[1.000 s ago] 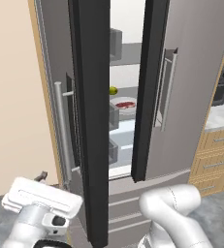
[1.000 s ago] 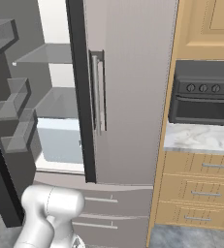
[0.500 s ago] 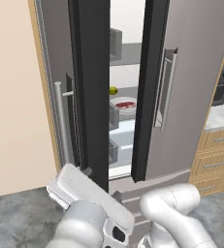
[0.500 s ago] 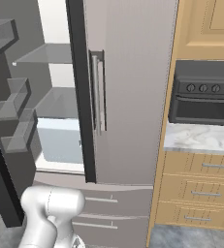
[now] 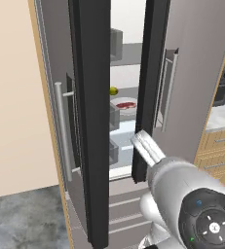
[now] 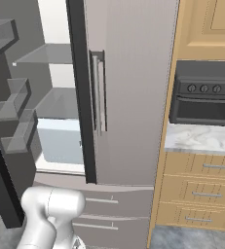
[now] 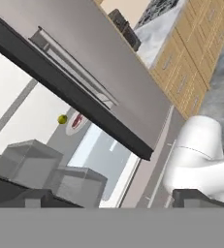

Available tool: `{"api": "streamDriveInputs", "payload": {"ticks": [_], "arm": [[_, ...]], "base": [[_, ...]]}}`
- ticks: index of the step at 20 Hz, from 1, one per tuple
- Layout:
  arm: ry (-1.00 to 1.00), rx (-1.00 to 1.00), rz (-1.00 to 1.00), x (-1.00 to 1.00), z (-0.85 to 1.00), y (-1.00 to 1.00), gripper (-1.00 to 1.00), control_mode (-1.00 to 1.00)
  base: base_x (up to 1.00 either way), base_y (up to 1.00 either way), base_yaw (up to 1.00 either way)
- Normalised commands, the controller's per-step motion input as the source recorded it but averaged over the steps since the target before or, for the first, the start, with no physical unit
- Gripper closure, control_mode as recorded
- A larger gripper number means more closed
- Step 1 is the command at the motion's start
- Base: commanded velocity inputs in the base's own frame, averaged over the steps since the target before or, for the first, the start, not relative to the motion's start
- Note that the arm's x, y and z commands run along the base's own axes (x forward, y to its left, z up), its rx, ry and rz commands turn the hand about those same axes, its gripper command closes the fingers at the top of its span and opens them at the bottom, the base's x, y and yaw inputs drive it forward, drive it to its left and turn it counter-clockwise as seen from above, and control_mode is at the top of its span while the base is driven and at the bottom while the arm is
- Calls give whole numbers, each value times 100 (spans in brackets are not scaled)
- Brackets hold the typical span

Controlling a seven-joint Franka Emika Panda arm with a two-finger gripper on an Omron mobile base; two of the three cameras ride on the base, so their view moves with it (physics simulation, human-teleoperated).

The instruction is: Retrieve the steak from the fridge and place it on the saucepan with marinade on the stove.

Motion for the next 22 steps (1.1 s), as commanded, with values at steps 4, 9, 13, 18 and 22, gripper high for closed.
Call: {"api": "streamDriveInputs", "payload": {"ticks": [4,9,13,18,22], "arm": [[18,23,18,3,38,-100,-100,-100],[3,11,33,35,9,-79,-100,-100],[-4,6,46,49,0,-42,-100,-100],[-4,6,42,86,0,-7,-100,-100],[-1,0,36,100,0,17,-100,-100]], "base": [[0,0,0],[0,0,0],[0,0,0],[0,0,0],[0,0,0]]}}
